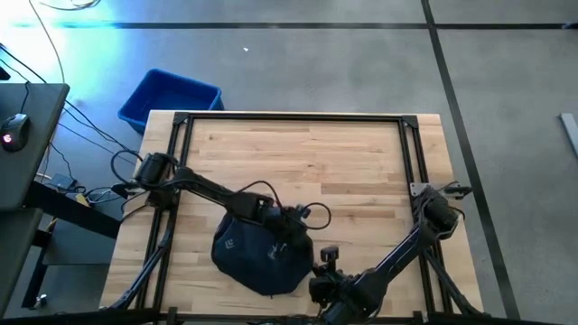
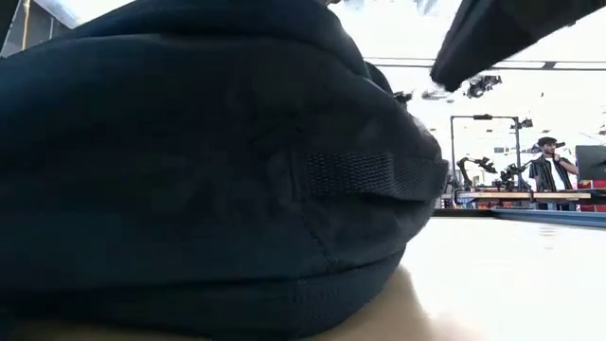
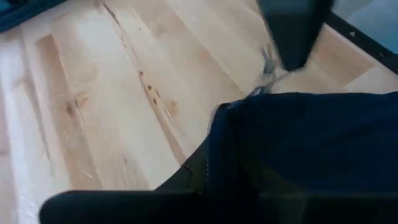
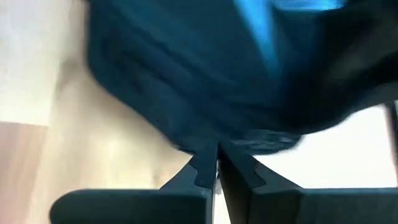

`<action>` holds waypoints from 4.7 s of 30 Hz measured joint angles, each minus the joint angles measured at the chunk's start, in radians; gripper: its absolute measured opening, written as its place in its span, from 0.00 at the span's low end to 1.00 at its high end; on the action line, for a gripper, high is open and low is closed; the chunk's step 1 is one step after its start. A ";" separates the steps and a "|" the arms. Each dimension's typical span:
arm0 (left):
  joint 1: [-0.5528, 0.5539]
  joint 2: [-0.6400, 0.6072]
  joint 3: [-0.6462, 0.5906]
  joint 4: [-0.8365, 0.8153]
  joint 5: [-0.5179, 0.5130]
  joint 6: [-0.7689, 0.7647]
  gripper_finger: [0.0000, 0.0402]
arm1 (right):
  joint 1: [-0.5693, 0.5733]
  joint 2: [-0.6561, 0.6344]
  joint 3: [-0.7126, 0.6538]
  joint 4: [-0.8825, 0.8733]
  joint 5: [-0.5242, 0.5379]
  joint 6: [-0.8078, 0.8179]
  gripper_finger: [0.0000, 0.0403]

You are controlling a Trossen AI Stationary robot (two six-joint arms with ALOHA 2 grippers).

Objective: Unpack backpack
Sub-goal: Open the bag pack

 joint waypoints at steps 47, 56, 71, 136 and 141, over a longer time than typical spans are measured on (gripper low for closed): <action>0.037 -0.025 -0.001 -0.104 -0.008 -0.136 0.00 | -0.090 0.099 0.001 -0.207 0.256 0.357 0.03; 0.065 -0.025 0.000 -0.091 -0.217 -0.226 0.00 | -0.037 0.099 0.001 -0.117 0.158 0.270 0.00; 0.141 -0.025 -0.006 -0.039 -0.599 -0.365 0.00 | -0.035 0.098 0.002 0.282 0.109 -0.038 0.00; -0.129 -0.304 -0.007 -0.542 -0.738 -0.491 0.54 | -0.283 -0.129 -0.006 -0.556 -0.109 -0.419 0.47; -0.235 -0.295 -0.039 -0.537 -0.640 -0.568 0.54 | -0.217 -0.271 -0.205 -0.356 -0.104 -0.266 0.42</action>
